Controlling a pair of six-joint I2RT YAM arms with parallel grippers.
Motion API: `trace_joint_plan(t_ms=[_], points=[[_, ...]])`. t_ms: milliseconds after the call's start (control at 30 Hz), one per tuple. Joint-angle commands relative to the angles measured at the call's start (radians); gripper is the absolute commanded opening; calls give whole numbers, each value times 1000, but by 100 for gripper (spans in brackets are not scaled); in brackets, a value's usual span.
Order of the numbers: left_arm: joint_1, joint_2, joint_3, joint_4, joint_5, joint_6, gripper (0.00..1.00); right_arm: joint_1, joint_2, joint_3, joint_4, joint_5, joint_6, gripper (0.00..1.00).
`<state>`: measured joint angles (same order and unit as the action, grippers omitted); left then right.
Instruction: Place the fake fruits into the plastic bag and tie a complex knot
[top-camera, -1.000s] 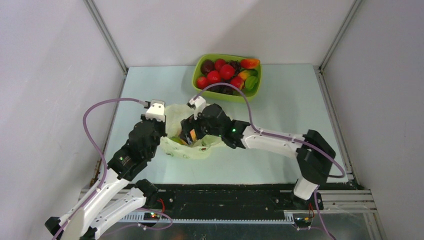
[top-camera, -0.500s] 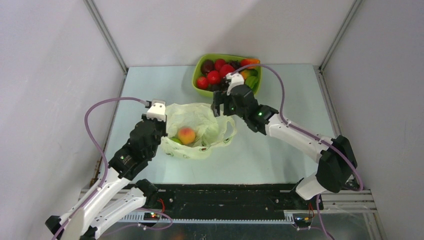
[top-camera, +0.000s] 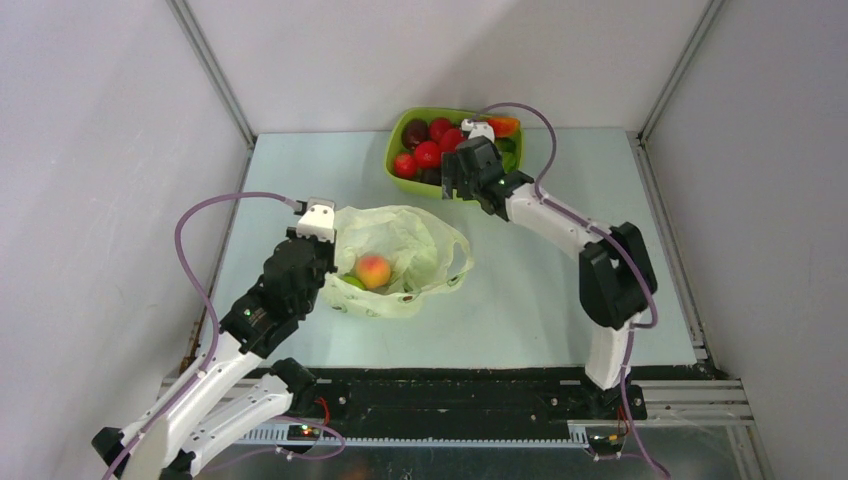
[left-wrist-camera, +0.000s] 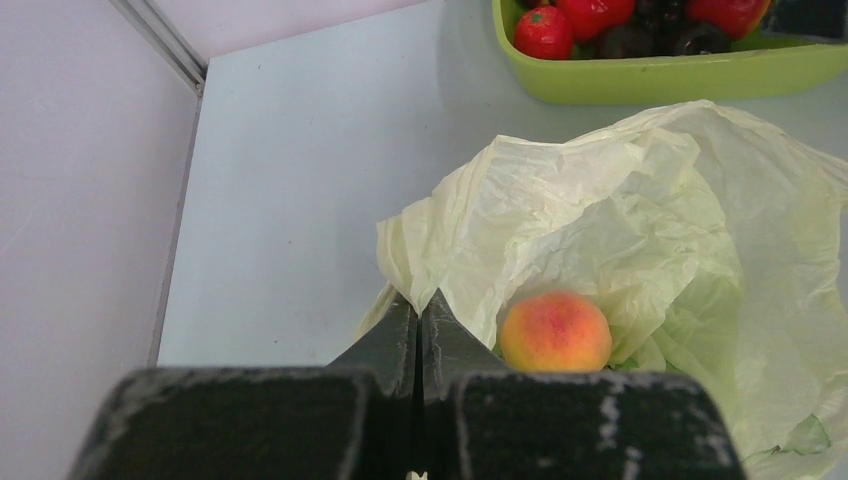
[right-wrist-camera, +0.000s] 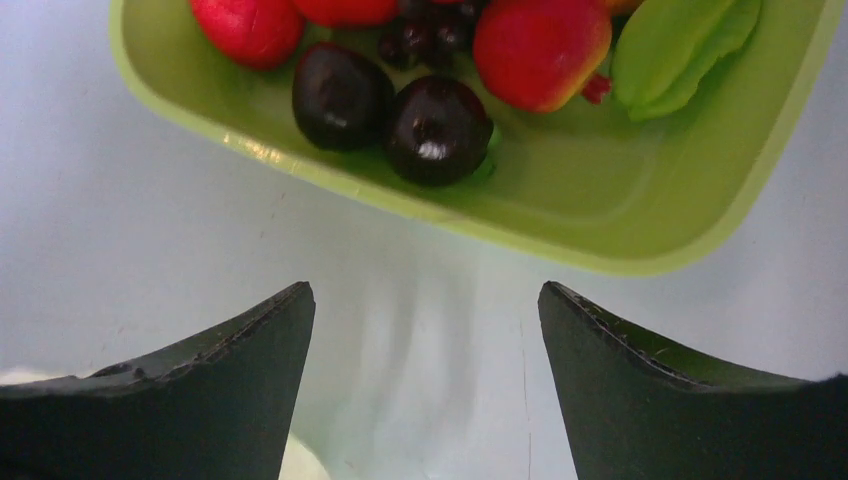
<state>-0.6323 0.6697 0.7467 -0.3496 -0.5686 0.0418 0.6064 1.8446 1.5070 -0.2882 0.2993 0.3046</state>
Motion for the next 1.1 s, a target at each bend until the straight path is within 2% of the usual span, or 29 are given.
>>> trace_joint_plan(t_ms=[0, 433, 900, 1067], points=[[5, 0, 48, 24, 9, -14, 0, -18, 114, 185, -47, 34, -20, 87], [5, -16, 48, 23, 19, -17, 0, -57, 434, 546, -190, 40, -11, 92], [5, -48, 48, 24, 16, -18, 0, -103, 669, 888, -359, 7, -43, 89], [4, -53, 46, 23, 18, -18, 0, -107, 685, 879, -388, -49, -39, 90]])
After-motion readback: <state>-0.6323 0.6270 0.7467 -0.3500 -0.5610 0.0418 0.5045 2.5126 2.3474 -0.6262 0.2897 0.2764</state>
